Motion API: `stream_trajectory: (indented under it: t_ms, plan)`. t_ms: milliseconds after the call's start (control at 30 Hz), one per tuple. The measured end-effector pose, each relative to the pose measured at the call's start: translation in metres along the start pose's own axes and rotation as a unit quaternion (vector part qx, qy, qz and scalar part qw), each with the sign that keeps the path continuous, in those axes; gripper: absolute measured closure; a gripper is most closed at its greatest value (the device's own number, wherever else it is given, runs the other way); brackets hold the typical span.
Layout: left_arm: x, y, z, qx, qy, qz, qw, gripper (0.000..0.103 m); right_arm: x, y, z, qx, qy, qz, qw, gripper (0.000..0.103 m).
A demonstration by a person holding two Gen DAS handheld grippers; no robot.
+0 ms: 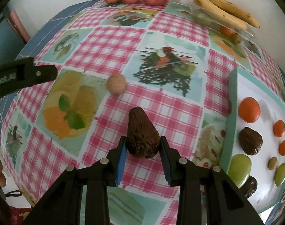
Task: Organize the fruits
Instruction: 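Grasp the dark avocado with the right tool while the left tool grasps the small round brown fruit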
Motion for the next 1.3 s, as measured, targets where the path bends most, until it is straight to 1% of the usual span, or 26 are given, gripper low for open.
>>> stream_trajectory:
  t_ms: [100, 200, 333, 400, 567, 600, 633, 667, 700, 733, 767, 800, 833, 900, 967, 1300]
  plan:
    - [0.009, 0.002, 0.001, 0.0, 0.005, -0.014, 0.9999, 0.001, 0.016, -0.001, 0.0, 0.0, 0.02, 0.006, 1.0, 0.067]
    - [0.017, 0.004, 0.002, 0.0, 0.003, -0.03, 0.9995, 0.002, 0.037, -0.005, 0.0, 0.001, 0.047, -0.001, 0.999, 0.067]
    - [0.033, 0.004, 0.002, 0.0, 0.01, -0.054, 0.9985, 0.005, 0.065, -0.017, 0.006, 0.024, 0.078, 0.005, 0.997, 0.067]
    - [0.043, 0.006, 0.001, -0.001, 0.017, -0.062, 0.9979, 0.01, 0.08, -0.026, 0.009, 0.036, 0.095, 0.004, 0.995, 0.067]
    - [0.072, 0.012, -0.004, -0.012, 0.041, -0.082, 0.9957, 0.019, 0.107, -0.049, 0.013, 0.064, 0.123, 0.0, 0.99, 0.067]
    - [0.076, 0.013, -0.004, -0.015, 0.046, -0.083, 0.9954, 0.022, 0.108, -0.055, 0.01, 0.067, 0.127, -0.002, 0.99, 0.067]
    - [0.081, 0.015, -0.005, -0.018, 0.052, -0.086, 0.9948, 0.025, 0.118, -0.059, 0.01, 0.071, 0.133, -0.003, 0.989, 0.067]
    - [0.085, 0.017, -0.006, -0.02, 0.056, -0.088, 0.9943, 0.03, 0.123, -0.061, 0.01, 0.074, 0.138, -0.004, 0.988, 0.067]
    - [0.089, 0.019, -0.007, -0.024, 0.06, -0.092, 0.9936, 0.033, 0.123, -0.062, 0.01, 0.076, 0.144, -0.004, 0.987, 0.067]
    - [0.092, 0.02, -0.008, -0.026, 0.062, -0.096, 0.9932, 0.033, 0.132, -0.064, 0.01, 0.078, 0.152, -0.002, 0.985, 0.067]
    - [0.094, 0.022, -0.009, -0.029, 0.063, -0.097, 0.9928, 0.035, 0.115, -0.059, 0.005, 0.08, 0.16, -0.001, 0.984, 0.067]
    - [0.096, 0.023, -0.009, -0.031, 0.065, -0.098, 0.9925, 0.04, 0.116, -0.059, 0.004, 0.081, 0.165, 0.001, 0.983, 0.067]
    - [0.097, 0.024, -0.01, -0.033, 0.067, -0.1, 0.9922, 0.042, 0.12, -0.06, 0.003, 0.082, 0.171, 0.002, 0.982, 0.067]
    - [0.101, 0.027, -0.01, -0.036, 0.071, -0.101, 0.9917, 0.051, 0.122, -0.058, 0.004, 0.084, 0.178, 0.003, 0.981, 0.067]
    - [0.104, 0.028, -0.011, -0.037, 0.073, -0.1, 0.9916, 0.055, 0.125, -0.057, 0.004, 0.085, 0.184, 0.004, 0.979, 0.067]
    - [0.113, 0.044, -0.017, -0.049, 0.088, -0.087, 0.9911, 0.061, 0.128, -0.061, 0.002, 0.087, 0.191, 0.013, 0.978, 0.067]
Point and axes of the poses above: each gripper's, at about its wrist camera, not at the fingertips, and y roughly the way its jaws point, x to its right, z to its top, the point moved 7 cm from there along y, roughly the way its jaws point, and after that the axes turned 1 degree about -y, right-handed, at the moved point
